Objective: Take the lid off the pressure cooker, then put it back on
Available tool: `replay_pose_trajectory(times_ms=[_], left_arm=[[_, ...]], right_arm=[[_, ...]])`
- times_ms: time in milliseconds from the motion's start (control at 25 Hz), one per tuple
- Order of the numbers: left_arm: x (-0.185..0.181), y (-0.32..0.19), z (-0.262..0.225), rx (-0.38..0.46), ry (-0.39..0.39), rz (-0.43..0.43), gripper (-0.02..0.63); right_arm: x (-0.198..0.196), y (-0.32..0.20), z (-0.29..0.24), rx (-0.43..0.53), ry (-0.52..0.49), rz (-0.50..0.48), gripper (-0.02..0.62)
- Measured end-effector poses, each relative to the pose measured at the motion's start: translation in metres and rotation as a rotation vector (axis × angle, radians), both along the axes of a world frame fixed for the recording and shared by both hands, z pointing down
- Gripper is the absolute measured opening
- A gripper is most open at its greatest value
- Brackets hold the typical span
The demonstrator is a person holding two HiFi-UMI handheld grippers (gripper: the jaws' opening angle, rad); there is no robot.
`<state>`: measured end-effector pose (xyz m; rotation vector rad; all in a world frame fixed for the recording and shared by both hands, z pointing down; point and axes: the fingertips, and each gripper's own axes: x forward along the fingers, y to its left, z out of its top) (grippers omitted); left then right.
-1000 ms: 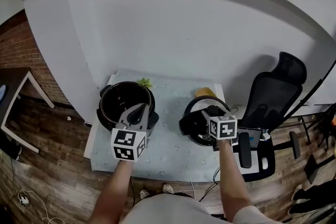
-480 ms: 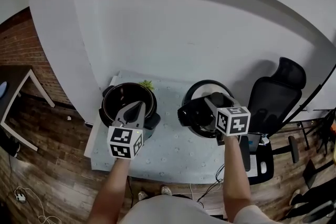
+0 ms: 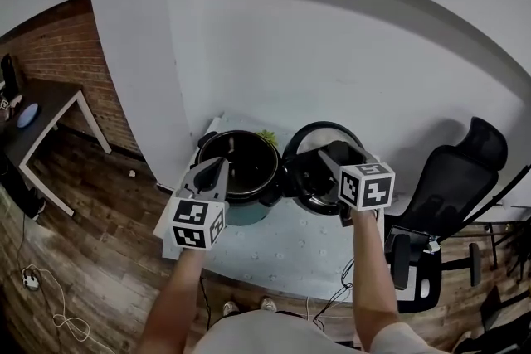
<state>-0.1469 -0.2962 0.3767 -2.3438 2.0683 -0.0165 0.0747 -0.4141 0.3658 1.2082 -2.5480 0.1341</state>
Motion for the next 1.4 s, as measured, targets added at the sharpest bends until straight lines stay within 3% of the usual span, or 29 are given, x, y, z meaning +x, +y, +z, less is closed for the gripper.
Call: replay_pose_trajectory(times_ms=[400, 680, 960, 1400], left_arm=[[-0.077, 0.044, 0.006, -0.013, 0.005, -0.163, 0.015], [-0.11, 0.066, 0.014, -0.025, 0.007, -0.212, 0.015], [-0.125, 0.075, 0.017, -0.023, 0.011, -0.206, 0.014], [-0.131, 0.066, 0.019, -0.01, 0.023, -0.151, 0.015]], right_arm=[[-0.113, 0.01, 0.004, -0.029, -0.007, -0.189, 0.276], [-0.18, 0.021, 0.012, -0.051, 0.006, -0.274, 0.276], [-0.214, 0.025, 0.02, -0.082, 0.04, -0.266, 0.276], [-0.245, 0.011, 0.043, -0.192, 0.144, -0.177, 0.276]])
